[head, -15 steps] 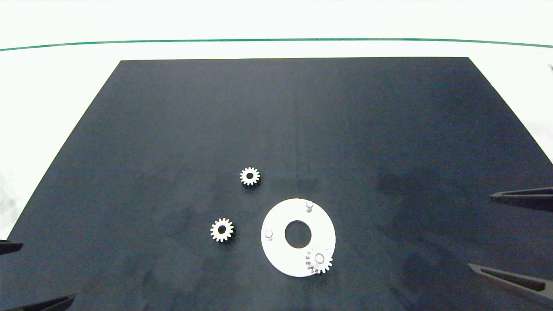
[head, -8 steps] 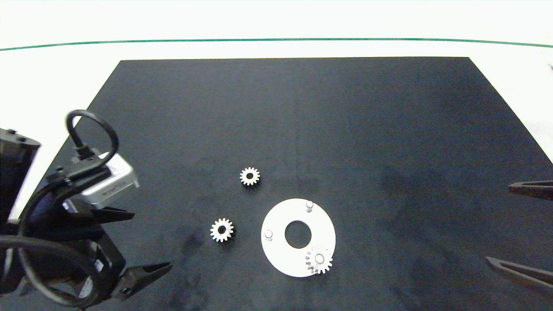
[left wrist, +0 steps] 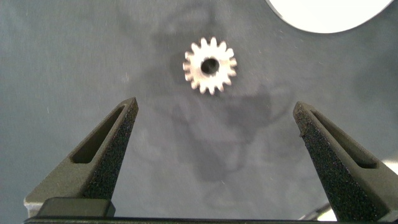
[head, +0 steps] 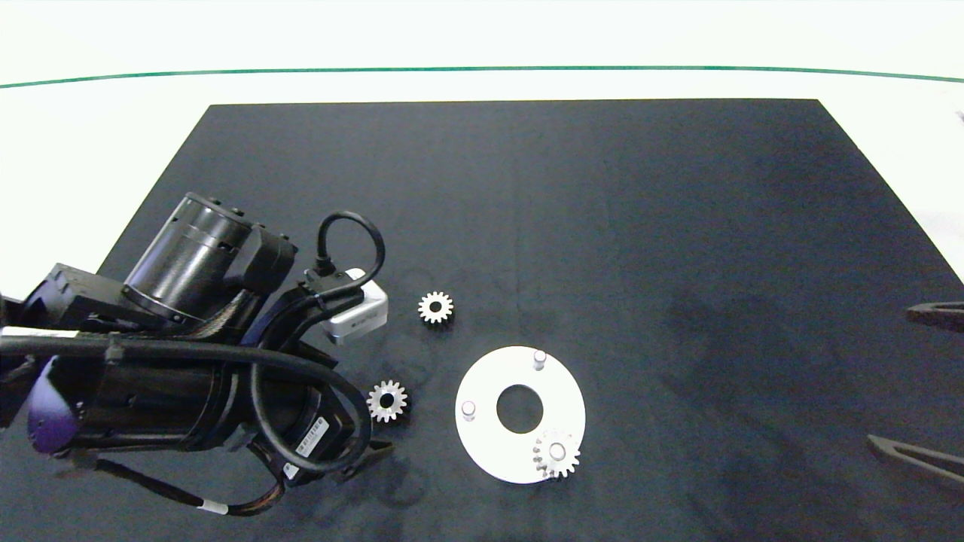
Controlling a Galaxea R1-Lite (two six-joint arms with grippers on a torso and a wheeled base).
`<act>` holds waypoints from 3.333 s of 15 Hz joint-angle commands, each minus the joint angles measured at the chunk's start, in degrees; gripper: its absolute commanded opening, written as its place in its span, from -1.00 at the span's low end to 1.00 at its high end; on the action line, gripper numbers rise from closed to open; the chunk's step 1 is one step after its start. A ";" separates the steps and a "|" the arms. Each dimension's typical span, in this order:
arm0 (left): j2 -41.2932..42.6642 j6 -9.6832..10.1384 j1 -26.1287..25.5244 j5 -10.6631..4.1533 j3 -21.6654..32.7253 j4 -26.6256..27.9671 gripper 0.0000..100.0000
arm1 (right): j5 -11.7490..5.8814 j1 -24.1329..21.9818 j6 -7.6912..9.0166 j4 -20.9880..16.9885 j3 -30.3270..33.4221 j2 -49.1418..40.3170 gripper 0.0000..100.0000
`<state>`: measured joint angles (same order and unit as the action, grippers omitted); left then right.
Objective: Install three planetary gears onto the carrier pins
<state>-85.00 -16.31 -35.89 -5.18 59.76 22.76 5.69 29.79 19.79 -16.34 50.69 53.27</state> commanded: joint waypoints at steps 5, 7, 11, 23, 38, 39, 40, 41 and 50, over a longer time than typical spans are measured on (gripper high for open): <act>-7.02 -2.76 -0.15 -0.53 2.12 -0.17 1.00 | 0.11 0.00 -0.01 -0.01 0.38 -0.63 1.00; -7.72 -3.90 0.21 -0.97 2.82 -0.17 1.00 | 0.02 0.00 0.08 0.08 0.38 -0.54 1.00; -8.51 -6.10 0.38 -1.41 3.79 -0.44 1.00 | 0.02 0.00 -0.01 0.16 0.82 -0.63 1.00; -8.51 -6.89 0.21 -1.41 3.17 -1.84 0.60 | 0.11 0.00 -0.01 0.16 1.25 -0.71 1.00; -9.30 -6.36 -0.76 -2.38 0.45 -6.06 0.00 | 0.11 0.09 0.08 0.16 1.17 -0.98 1.00; -9.30 -6.36 -0.76 -2.38 0.45 -6.06 -0.06 | 0.11 0.09 0.08 0.16 1.08 -0.98 1.00; -9.30 -6.36 -0.76 -2.73 0.45 -6.06 -0.09 | 0.11 0.09 0.08 0.16 1.08 -0.98 1.00; -9.30 -6.36 -0.76 -2.90 0.27 -6.06 -0.12 | 0.11 0.09 0.17 0.16 1.08 -0.98 1.00; -9.04 -6.01 -0.67 -3.08 -0.78 -6.15 -0.38 | 0.11 0.18 0.17 0.08 1.08 -1.33 1.00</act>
<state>-94.10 -22.21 -36.51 -8.16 58.98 16.48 5.75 29.93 19.83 -16.15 51.76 51.92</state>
